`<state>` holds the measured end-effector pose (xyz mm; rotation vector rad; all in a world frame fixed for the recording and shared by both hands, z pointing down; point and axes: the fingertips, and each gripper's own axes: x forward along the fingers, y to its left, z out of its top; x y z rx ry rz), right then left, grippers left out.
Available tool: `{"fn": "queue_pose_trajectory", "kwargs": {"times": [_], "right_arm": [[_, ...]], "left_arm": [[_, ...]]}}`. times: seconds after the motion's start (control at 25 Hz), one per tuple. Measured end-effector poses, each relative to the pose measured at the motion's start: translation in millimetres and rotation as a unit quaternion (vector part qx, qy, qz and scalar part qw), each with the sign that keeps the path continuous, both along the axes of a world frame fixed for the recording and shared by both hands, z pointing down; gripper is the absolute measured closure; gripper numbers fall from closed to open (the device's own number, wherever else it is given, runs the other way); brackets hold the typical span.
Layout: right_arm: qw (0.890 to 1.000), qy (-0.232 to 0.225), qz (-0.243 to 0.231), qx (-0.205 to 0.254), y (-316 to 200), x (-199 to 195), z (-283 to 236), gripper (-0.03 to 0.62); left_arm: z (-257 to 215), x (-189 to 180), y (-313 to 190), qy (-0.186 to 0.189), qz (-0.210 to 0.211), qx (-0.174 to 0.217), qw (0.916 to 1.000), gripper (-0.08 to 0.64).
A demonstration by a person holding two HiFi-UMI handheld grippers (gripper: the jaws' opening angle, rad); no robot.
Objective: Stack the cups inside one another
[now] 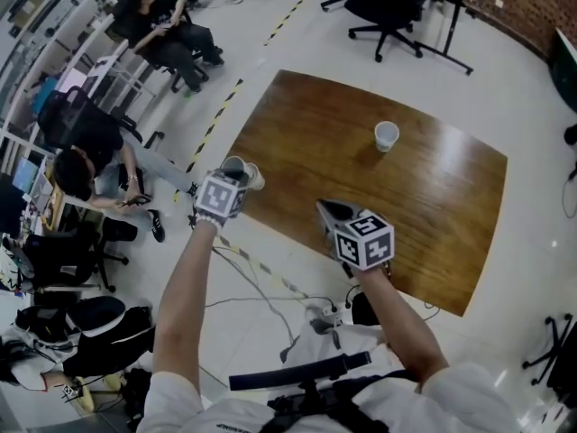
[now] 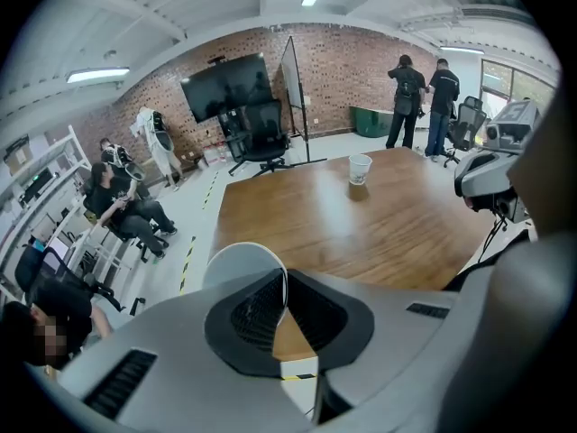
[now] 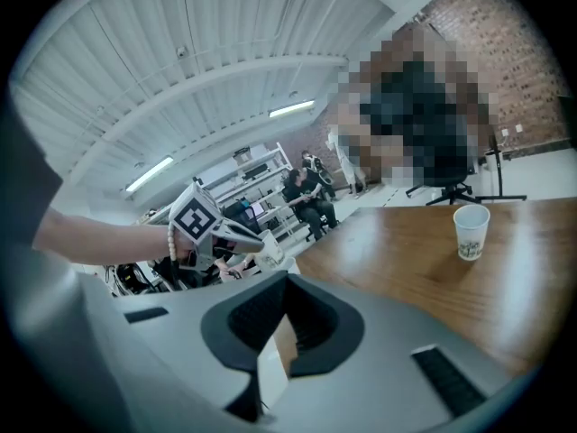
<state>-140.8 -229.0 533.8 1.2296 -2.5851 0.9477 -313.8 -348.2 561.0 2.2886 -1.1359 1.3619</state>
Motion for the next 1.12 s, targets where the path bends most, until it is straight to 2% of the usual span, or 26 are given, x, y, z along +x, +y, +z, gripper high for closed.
{"fn": "queue_pose_trajectory", "kwargs": {"times": [0.16,0.24,0.52,0.92,1.12], "right_arm": [[1.0,0.007,0.002,-0.007,-8,8,4,0.58],[1.0,0.009,0.002,-0.008,-14,8,4,0.58],[1.0,0.014,-0.005,-0.011,-19,4,7,0.58],[0.999,0.023,0.0,-0.025,-14,15,21,0.579],[0.999,0.024,0.006,-0.034,-13,16,28,0.578]], "left_arm": [[13,13,-3,-0.004,0.002,-0.012,0.9999,0.546],[21,9,-7,-0.016,-0.004,-0.018,0.9997,0.546],[36,0,-16,-0.021,-0.014,-0.03,0.9992,0.546],[55,9,-15,-0.02,-0.004,-0.053,0.9984,0.546],[68,0,-20,-0.023,0.0,-0.051,0.9984,0.545]]}}
